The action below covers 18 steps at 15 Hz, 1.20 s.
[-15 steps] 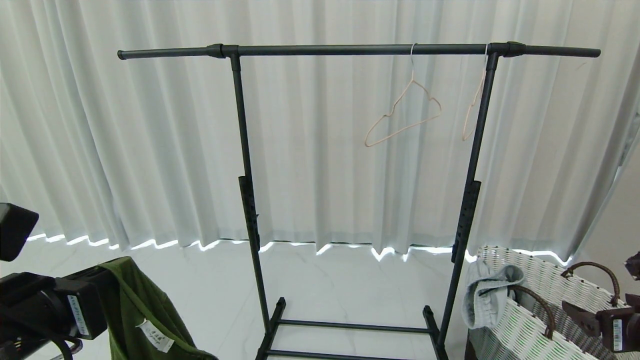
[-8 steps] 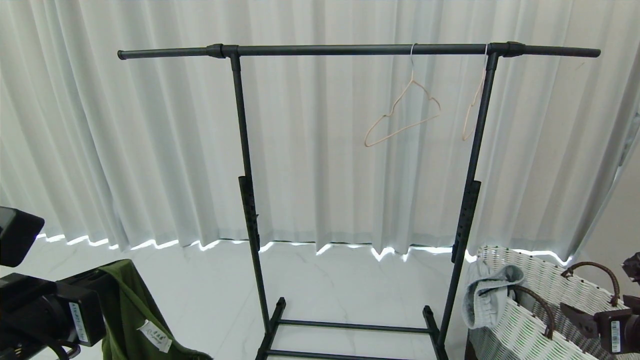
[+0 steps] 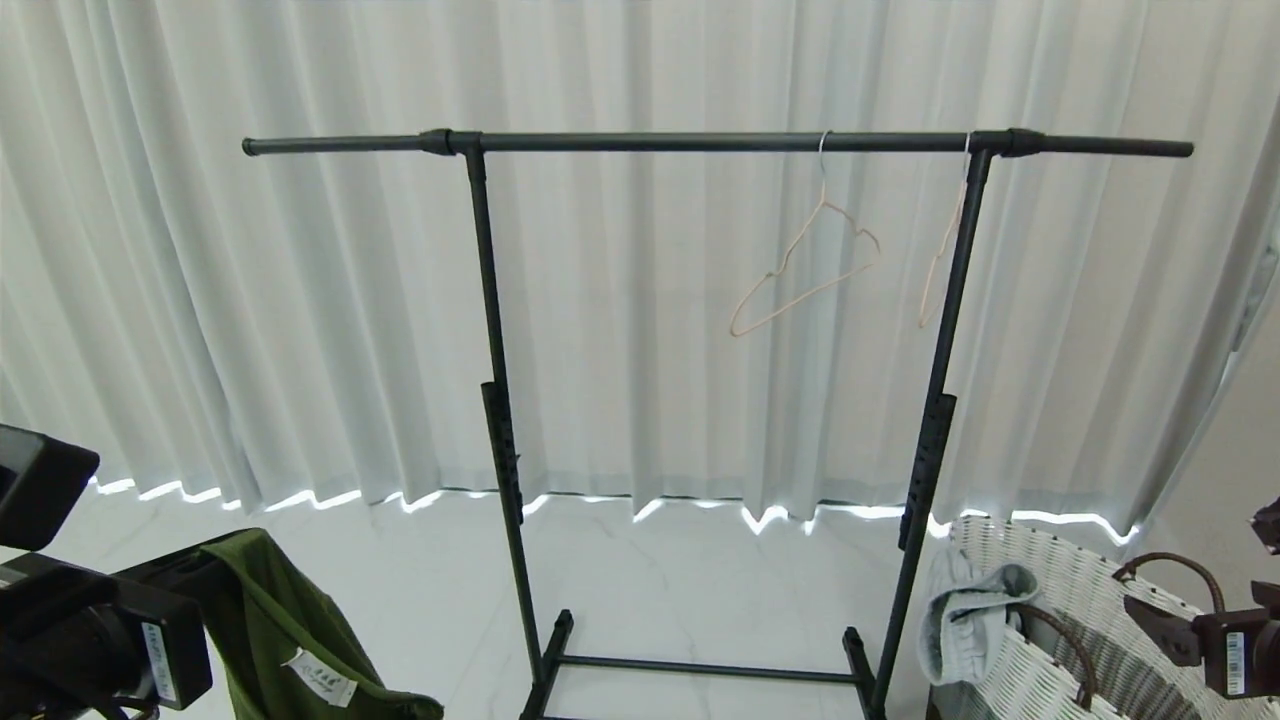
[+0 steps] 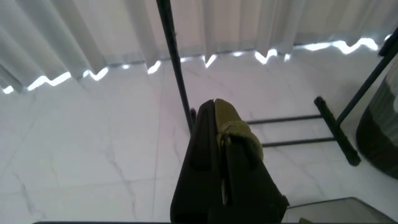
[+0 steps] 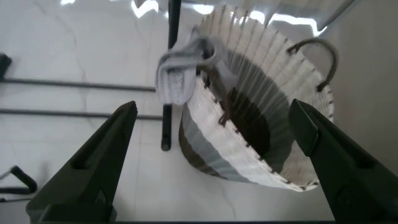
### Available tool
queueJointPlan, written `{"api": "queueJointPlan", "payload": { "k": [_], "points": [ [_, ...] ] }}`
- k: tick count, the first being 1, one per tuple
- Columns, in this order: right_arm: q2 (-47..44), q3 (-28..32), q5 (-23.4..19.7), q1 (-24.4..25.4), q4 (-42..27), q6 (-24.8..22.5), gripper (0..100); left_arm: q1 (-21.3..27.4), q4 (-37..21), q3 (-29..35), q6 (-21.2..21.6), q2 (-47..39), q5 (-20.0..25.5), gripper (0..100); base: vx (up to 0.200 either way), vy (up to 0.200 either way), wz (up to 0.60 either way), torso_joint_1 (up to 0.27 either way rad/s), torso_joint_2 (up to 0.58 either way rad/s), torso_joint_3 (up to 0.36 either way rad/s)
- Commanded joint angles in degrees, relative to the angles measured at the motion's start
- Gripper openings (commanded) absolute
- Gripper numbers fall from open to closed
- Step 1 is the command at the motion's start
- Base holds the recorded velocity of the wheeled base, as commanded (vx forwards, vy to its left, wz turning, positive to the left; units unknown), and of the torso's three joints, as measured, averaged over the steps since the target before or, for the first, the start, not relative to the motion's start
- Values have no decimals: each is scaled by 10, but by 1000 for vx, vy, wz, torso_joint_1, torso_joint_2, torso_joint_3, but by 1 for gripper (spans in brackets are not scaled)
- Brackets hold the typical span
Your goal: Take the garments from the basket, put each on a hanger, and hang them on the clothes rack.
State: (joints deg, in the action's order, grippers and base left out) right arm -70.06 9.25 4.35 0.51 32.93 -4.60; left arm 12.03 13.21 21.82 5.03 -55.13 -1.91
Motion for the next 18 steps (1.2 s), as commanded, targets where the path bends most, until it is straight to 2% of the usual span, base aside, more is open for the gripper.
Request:
{"api": "queueJointPlan", "payload": {
  "k": [1,3,12,18],
  "points": [
    [-1,-1,0,9,-1,-1,100,6,0,-3,2,4,0,0,0,0,0,32,-544,-261],
    [0,1,0,19,-1,1,100,18,0,-3,2,9,0,0,0,0,0,100,-500,-249],
    [3,-2,0,19,0,-2,100,22,0,-3,7,10,0,0,0,0,0,271,-484,-264],
    [4,-4,0,23,0,-3,100,46,0,-6,15,10,0,0,0,0,0,251,-520,-274]
  ]
}}
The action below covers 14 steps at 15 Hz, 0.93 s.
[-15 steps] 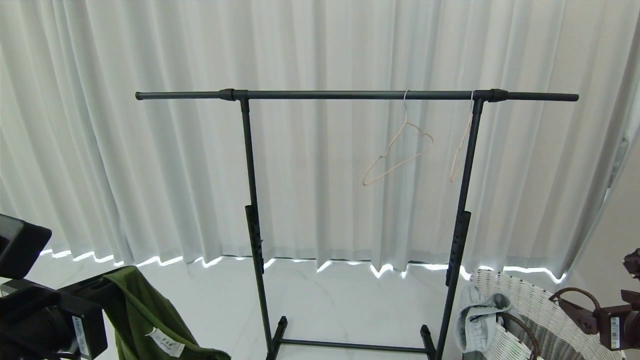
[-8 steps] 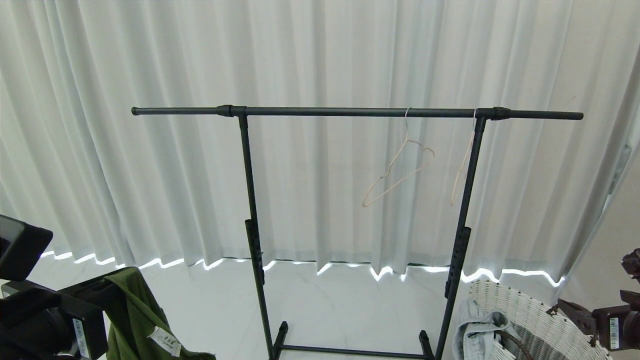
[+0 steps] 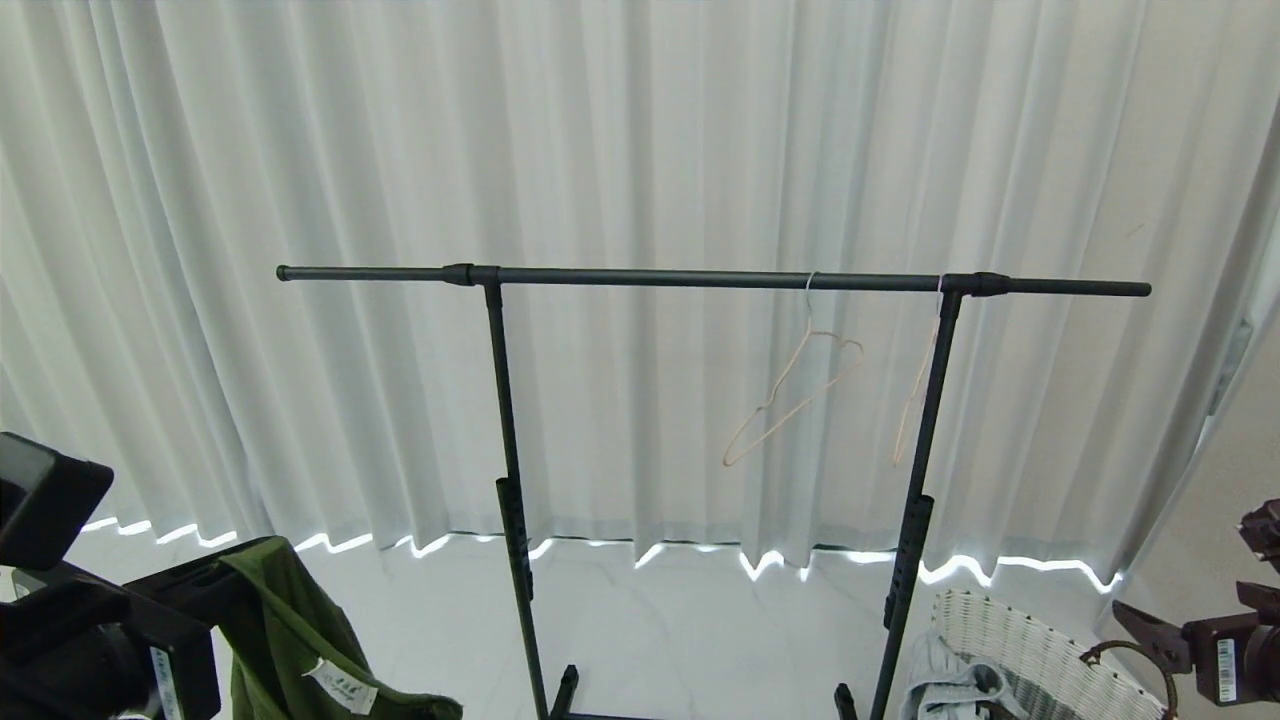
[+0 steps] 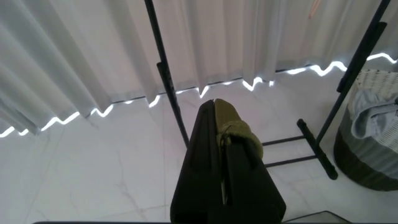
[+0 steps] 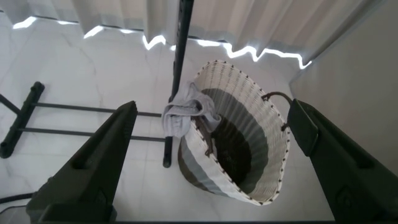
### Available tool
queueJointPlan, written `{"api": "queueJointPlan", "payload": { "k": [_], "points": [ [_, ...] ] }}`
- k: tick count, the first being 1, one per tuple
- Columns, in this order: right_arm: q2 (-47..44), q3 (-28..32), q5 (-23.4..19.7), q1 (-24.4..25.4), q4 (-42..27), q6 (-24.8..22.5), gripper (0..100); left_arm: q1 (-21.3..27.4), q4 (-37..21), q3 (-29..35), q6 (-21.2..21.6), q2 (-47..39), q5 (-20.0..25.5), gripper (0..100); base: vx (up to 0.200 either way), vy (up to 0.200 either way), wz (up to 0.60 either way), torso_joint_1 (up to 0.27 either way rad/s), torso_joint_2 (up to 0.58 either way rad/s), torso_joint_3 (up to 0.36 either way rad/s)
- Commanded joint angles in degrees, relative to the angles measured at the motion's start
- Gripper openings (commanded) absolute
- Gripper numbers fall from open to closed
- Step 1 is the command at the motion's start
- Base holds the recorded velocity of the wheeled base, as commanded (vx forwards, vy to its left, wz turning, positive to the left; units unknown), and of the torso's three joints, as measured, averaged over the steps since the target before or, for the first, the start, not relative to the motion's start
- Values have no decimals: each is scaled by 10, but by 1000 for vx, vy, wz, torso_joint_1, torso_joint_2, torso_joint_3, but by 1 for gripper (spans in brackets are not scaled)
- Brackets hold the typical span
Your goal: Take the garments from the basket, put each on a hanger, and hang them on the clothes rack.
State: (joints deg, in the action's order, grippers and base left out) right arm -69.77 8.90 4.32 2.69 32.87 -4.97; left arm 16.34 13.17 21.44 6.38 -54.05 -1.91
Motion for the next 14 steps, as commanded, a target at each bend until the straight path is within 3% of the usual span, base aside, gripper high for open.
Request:
{"api": "queueJointPlan", "payload": {
  "k": [1,5,14],
  "points": [
    [1,0,0,1,0,1,100,3,0,-2,2,0,0,0,0,0,0,266,-549,-290],
    [1,-2,0,1,1,-1,100,3,0,-2,2,1,0,0,0,0,0,210,-431,-223],
    [15,-5,0,1,0,-1,100,4,0,-3,3,0,0,0,0,0,0,11,-23,-12]
  ]
}}
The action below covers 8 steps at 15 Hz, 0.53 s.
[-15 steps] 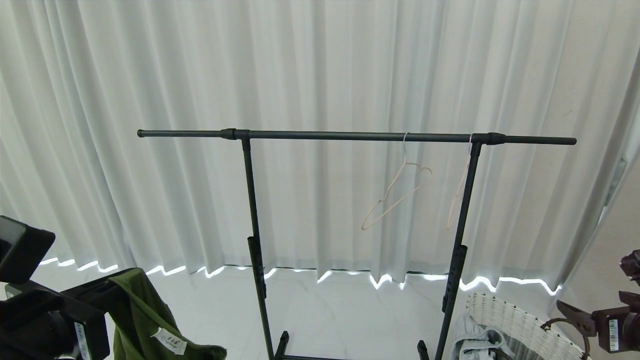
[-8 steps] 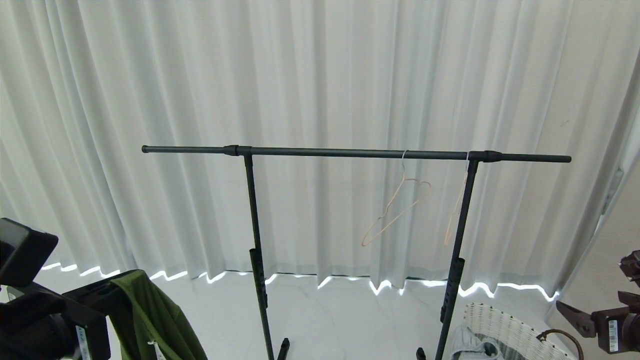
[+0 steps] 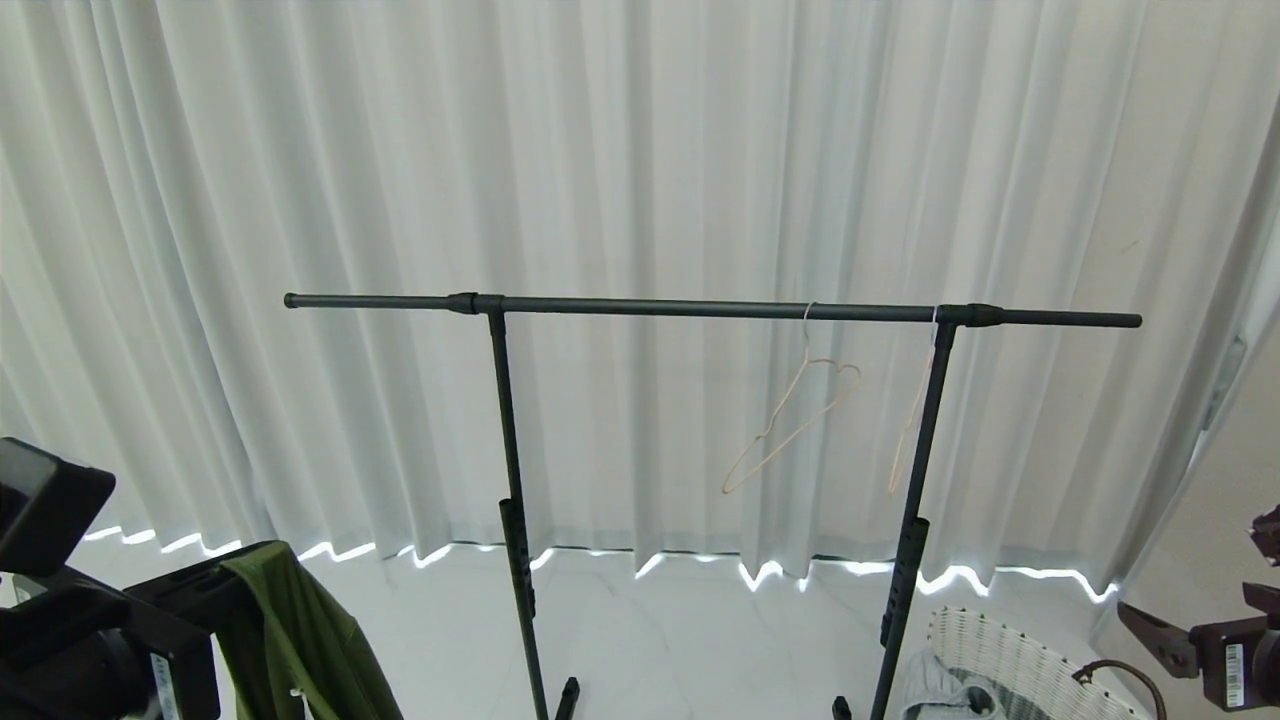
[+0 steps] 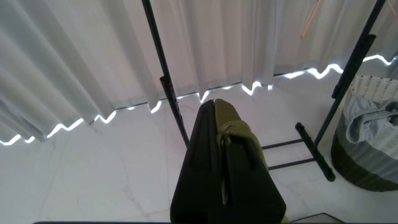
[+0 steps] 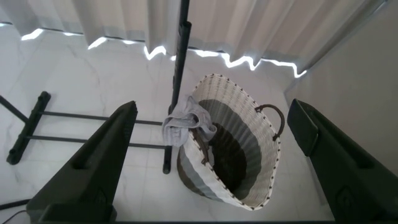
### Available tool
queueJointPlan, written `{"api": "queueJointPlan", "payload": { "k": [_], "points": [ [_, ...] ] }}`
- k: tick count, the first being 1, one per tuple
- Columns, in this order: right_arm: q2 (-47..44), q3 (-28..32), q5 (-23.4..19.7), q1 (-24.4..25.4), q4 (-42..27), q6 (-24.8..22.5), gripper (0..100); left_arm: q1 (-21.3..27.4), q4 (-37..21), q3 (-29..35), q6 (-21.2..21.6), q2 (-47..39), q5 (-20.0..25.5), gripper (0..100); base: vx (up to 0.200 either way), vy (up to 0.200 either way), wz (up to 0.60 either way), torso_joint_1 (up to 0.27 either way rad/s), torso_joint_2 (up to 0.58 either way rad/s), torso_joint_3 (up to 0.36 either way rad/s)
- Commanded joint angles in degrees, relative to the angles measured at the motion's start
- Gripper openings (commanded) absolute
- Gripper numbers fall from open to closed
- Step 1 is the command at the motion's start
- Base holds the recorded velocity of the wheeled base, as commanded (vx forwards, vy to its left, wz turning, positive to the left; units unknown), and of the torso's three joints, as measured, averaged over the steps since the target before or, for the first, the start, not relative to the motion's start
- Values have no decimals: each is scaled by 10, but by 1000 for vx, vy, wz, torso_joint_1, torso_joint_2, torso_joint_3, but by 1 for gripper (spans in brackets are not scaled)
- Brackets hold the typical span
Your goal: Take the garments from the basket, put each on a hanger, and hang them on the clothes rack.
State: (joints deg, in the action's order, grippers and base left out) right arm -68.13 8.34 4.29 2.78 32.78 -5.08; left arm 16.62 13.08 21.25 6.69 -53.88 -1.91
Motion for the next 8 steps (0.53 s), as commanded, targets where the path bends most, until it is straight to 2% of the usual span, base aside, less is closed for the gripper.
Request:
{"api": "queueJointPlan", "payload": {
  "k": [1,4,8],
  "points": [
    [-4,1,-1,0,1,0,100,2,1,-1,0,-3,0,0,0,0,0,144,-300,-154],
    [-8,0,-1,0,1,0,100,10,1,-2,0,-3,0,0,0,0,0,173,-359,-186],
    [-8,2,-1,0,1,0,100,13,1,-1,2,-7,-1,0,0,0,0,29,-55,-27]
  ]
}}
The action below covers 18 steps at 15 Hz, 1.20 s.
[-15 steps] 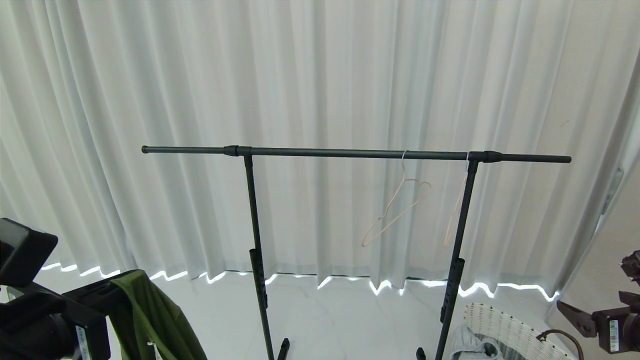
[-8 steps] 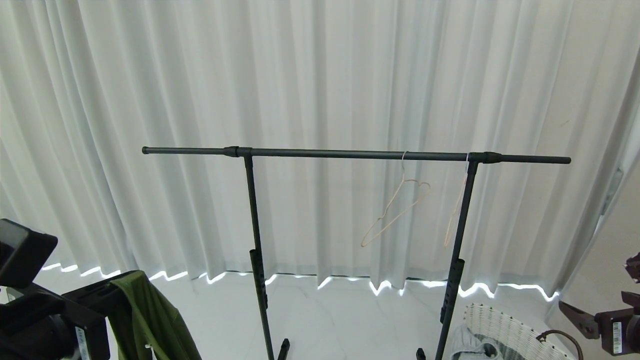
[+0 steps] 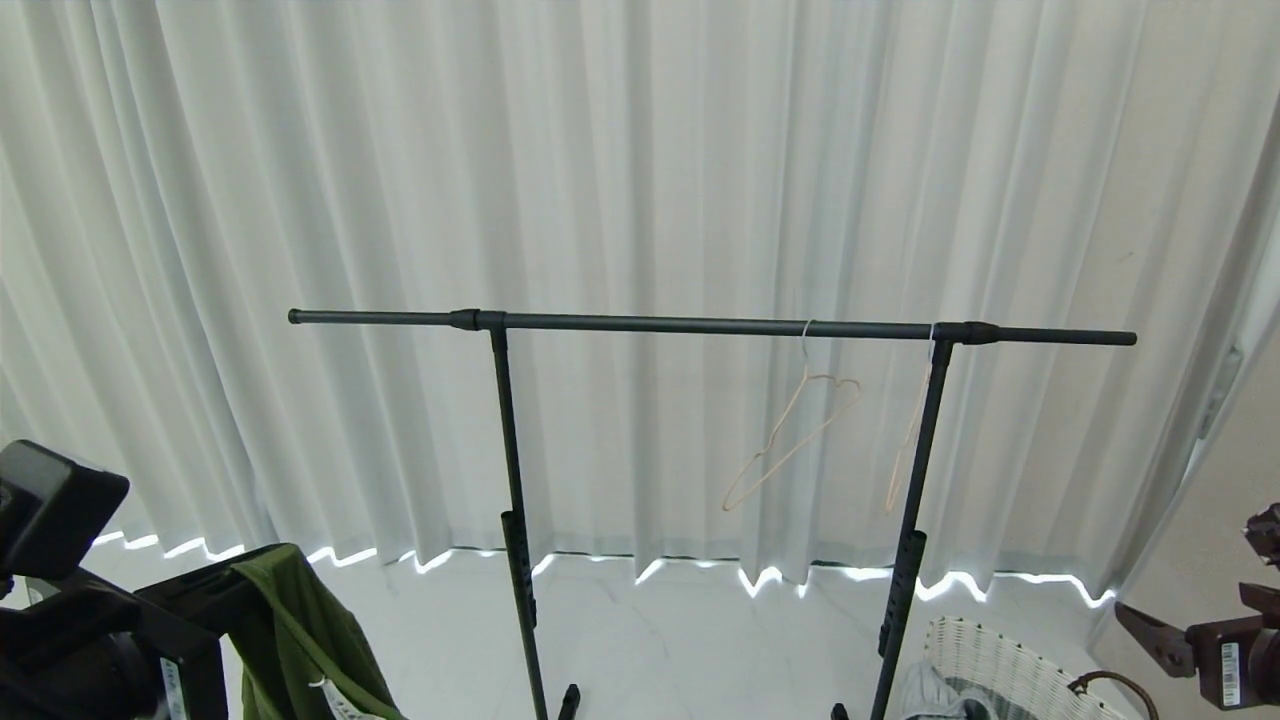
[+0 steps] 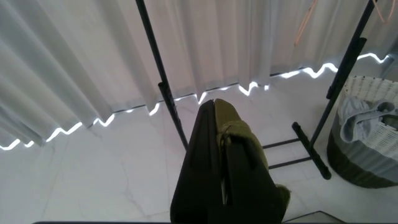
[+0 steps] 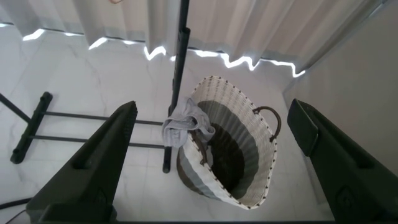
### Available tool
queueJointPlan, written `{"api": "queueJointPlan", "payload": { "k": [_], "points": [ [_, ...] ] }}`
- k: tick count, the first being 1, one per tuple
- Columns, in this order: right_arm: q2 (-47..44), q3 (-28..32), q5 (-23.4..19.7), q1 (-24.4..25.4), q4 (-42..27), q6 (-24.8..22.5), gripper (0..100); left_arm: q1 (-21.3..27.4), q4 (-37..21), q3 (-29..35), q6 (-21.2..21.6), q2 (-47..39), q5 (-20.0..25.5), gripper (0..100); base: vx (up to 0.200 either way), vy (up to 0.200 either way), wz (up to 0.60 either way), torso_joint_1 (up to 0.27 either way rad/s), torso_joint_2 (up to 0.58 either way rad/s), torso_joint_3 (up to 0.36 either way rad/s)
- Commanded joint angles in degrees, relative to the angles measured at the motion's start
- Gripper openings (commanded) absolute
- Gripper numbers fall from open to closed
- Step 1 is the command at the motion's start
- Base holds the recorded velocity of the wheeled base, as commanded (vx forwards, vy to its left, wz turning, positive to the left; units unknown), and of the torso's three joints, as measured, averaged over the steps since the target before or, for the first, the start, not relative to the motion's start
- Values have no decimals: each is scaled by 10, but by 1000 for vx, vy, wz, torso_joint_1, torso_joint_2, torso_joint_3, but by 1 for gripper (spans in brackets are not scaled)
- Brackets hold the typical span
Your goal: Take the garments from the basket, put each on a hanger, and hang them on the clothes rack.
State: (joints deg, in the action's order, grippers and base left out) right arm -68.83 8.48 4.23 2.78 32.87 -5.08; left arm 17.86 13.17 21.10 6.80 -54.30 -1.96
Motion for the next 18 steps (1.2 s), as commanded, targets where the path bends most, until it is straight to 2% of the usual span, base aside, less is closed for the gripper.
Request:
{"api": "queueJointPlan", "payload": {
  "k": [1,4,18],
  "points": [
    [-1,1,0,0,0,0,100,1,0,0,0,-2,-1,0,0,0,0,0,0,0],
    [-2,4,0,0,0,0,100,1,-1,-4,0,-6,0,0,0,0,0,0,0,0],
    [-24,4,0,7,0,-5,100,9,0,-9,0,-5,0,0,200,0,0,4,4,1]
  ]
}}
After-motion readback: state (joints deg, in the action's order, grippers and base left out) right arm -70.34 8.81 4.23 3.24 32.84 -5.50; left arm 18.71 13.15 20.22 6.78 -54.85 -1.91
